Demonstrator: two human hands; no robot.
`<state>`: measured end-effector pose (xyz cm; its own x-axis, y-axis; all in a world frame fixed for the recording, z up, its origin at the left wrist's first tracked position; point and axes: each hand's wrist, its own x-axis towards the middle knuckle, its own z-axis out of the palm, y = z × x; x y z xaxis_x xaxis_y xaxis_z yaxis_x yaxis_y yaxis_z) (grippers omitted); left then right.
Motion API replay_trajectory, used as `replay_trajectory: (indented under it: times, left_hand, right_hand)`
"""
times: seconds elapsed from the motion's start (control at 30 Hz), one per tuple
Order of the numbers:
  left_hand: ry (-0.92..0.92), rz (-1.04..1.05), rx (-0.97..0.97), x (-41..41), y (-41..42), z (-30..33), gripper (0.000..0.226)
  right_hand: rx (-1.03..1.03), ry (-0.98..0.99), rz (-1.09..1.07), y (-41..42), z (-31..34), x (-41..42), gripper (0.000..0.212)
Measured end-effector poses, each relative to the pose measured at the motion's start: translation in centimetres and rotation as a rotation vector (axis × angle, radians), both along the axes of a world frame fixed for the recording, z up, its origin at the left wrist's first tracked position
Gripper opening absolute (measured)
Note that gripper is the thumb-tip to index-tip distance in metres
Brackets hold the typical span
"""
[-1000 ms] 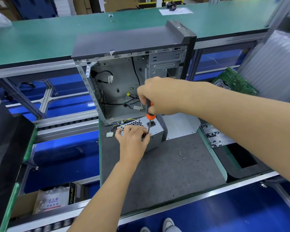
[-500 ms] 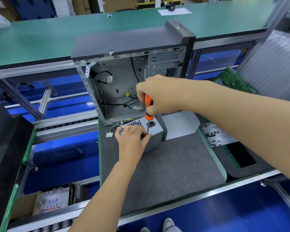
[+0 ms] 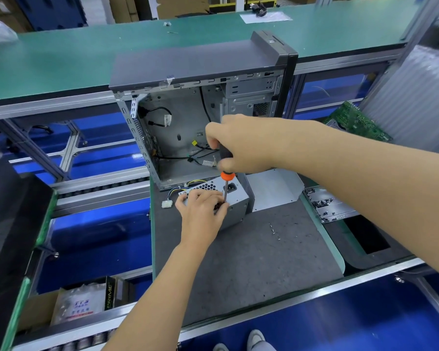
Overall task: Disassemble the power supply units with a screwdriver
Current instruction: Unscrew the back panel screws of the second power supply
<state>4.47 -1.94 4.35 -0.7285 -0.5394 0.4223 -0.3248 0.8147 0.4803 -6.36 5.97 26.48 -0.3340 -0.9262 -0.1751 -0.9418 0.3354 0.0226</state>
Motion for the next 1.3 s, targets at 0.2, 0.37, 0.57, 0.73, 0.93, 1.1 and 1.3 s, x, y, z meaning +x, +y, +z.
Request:
replay_trajectory:
  times: [0.2, 0.37, 0.57, 0.73, 0.93, 1.1, 1.3]
  left_hand:
    - [0.004, -0.007, -0.087, 0.0, 0.0, -0.1, 0.011]
    - [-0.003, -0.003, -0.243, -0.3, -0.2, -0.2, 0.014]
    - [-0.061, -0.038, -0.413, -0.5, -0.6, -0.3, 0.020]
    - [-0.141, -0.012, -0.549, -1.1, -1.0, -0.2, 0.025]
    - [-0.192, 0.026, -0.593, -1.7, -1.1, 0.4, 0.025]
    - [-0.047, -0.027, -0.318, -0.9, -1.4, 0.2, 0.027]
    - [0.167, 0.018, -0.067, 2.1, -2.7, -0.8, 0.001]
  right_hand:
    - [-0.038, 0.105, -0.036, -0.2, -0.1, 0.3, 0.034]
    - [-0.042, 0.040, 0.040, -0.1, -0.3, 0.0, 0.028]
    - [-0.036, 0.056, -0.002, 0.1, -0.4, -0.3, 0.024]
    - [-0.054, 0.064, -0.013, 0.3, -0.2, -0.4, 0.023]
    - [-0.087, 0.046, -0.022, 0.4, 0.1, -0.5, 0.023]
    - [-0.165, 0.022, -0.019, 0.9, 0.3, -1.3, 0.020]
    - [-0.331, -0.106, -0.039, 0.9, 0.9, -1.9, 0.017]
